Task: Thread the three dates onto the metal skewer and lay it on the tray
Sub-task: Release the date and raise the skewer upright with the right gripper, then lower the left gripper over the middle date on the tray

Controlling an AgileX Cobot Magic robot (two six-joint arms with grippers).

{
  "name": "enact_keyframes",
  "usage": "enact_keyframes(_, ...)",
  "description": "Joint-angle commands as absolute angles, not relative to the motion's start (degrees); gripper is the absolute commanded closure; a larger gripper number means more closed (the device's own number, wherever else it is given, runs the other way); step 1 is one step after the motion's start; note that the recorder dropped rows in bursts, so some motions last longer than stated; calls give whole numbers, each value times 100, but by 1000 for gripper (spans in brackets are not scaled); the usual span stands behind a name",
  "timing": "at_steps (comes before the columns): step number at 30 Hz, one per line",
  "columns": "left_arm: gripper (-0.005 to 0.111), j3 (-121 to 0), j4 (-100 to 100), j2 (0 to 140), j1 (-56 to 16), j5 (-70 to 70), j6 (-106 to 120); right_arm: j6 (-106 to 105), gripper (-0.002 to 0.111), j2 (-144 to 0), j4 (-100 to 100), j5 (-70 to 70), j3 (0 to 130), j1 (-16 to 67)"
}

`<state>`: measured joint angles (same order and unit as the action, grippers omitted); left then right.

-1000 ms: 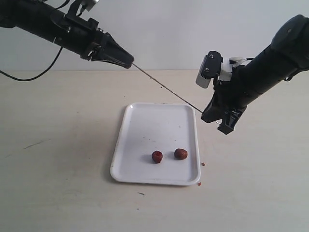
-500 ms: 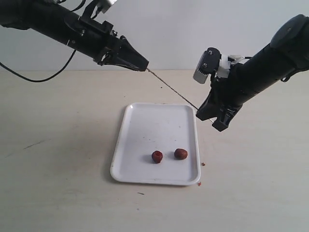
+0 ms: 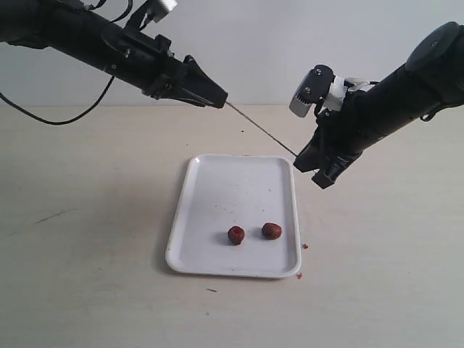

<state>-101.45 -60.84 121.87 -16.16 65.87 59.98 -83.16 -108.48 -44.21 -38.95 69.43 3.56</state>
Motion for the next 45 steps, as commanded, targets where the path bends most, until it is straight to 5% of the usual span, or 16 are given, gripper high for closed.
enact_keyframes(1, 38, -10160, -6077, 12040, -1665, 6347, 6061, -8183, 108, -10784, -4679, -3715, 6961, 371)
enact_keyframes(23, 38, -10149, -4706, 11939, -1754, 6050, 5878, -6862, 108, -10613, -5407, -2491, 6971, 306)
enact_keyframes(34, 38, -10149, -1721, 12155, -3093, 6113, 4053, -6077, 108, -10489, -5360, -3063, 6944, -795)
enact_keyframes(45, 38, -10149, -239, 12890, -4285, 5802, 6245, -6178, 108, -10489, -5512, -3322, 6944, -835)
